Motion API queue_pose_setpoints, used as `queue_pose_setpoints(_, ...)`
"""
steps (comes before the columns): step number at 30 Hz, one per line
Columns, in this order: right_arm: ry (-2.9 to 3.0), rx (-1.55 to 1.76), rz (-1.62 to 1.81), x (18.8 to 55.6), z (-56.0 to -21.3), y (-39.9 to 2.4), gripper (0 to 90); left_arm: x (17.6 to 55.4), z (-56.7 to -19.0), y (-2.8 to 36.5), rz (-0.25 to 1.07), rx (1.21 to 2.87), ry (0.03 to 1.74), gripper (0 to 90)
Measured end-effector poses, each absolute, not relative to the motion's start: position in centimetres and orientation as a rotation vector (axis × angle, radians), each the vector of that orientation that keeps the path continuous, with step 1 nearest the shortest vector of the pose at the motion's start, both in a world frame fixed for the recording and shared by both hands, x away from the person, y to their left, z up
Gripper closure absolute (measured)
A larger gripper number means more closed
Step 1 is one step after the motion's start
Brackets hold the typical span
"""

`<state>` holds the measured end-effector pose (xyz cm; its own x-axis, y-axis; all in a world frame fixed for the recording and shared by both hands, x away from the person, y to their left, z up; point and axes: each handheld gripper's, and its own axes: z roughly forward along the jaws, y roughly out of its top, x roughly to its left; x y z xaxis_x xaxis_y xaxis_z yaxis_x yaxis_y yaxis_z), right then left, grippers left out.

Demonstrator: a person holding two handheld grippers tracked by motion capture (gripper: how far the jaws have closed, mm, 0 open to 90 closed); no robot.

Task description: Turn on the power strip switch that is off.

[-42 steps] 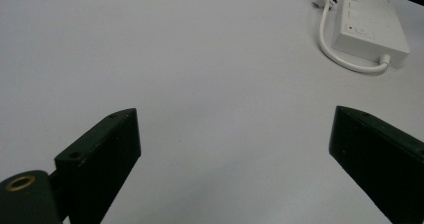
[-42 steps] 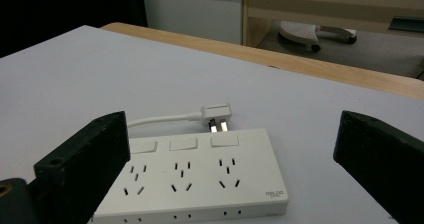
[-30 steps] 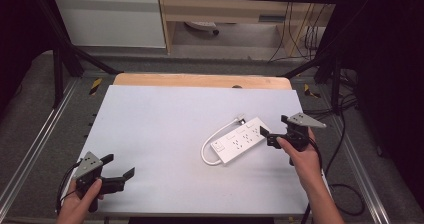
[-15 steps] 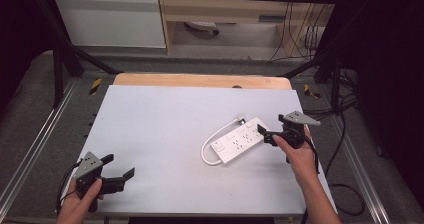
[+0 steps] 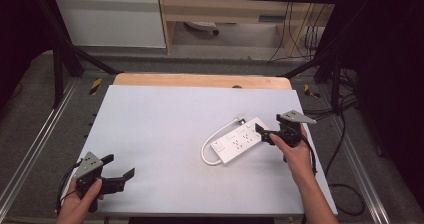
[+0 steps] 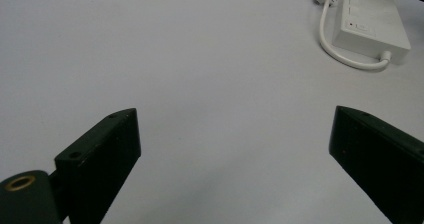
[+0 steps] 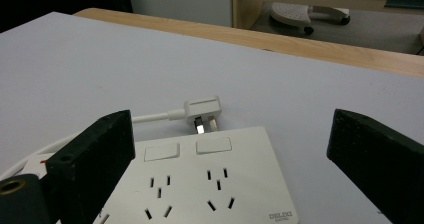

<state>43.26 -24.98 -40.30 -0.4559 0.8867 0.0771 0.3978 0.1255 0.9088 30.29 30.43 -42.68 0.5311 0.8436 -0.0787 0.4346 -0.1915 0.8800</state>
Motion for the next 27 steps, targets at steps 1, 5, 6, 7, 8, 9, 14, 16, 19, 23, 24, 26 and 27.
queue_pose_setpoints(1,1.918,1.237,1.301,43.3,-40.3,-24.9,5.6,30.3,-42.7,30.4,0.531,1.816,1.058,6.4)
queue_pose_setpoints(5,1.923,1.240,1.294,43.5,-40.5,-24.7,6.3,30.3,-42.7,30.4,0.528,1.818,1.056,6.4)
queue_pose_setpoints(6,1.919,1.245,1.298,43.5,-40.6,-24.7,6.4,30.3,-42.7,30.4,0.528,1.818,1.056,6.4)
queue_pose_setpoints(7,1.920,1.243,1.295,43.6,-40.6,-24.6,6.5,30.3,-42.7,30.4,0.527,1.819,1.054,6.4)
queue_pose_setpoints(8,1.921,1.246,1.297,43.7,-40.7,-24.6,6.9,30.3,-42.7,30.4,0.527,1.820,1.054,6.4)
queue_pose_setpoints(9,1.920,1.249,1.300,43.7,-40.7,-24.5,7.2,30.3,-42.7,30.3,0.525,1.819,1.055,6.4)
queue_pose_setpoints(14,1.915,1.262,1.311,44.1,-41.0,-24.3,9.9,30.3,-42.7,30.3,0.526,1.821,1.054,6.4)
queue_pose_setpoints(16,1.910,1.270,1.321,44.2,-41.1,-24.2,11.9,30.3,-42.7,30.3,0.526,1.821,1.054,6.4)
queue_pose_setpoints(19,1.904,1.279,1.329,44.4,-41.3,-24.1,16.0,30.3,-42.8,30.3,0.525,1.821,1.055,6.4)
queue_pose_setpoints(23,1.898,1.292,1.348,44.7,-41.5,-24.1,21.3,30.3,-42.8,30.3,0.524,1.821,1.054,6.4)
queue_pose_setpoints(24,1.897,1.293,1.351,44.8,-41.6,-24.0,22.4,30.3,-42.7,30.4,0.530,1.822,1.055,6.4)
queue_pose_setpoints(26,1.899,1.298,1.350,44.9,-41.7,-24.0,25.2,30.3,-42.8,30.4,0.524,1.822,1.052,6.4)
queue_pose_setpoints(27,1.898,1.300,1.354,45.0,-41.8,-24.0,27.0,30.3,-42.7,30.3,0.525,1.822,1.054,6.4)
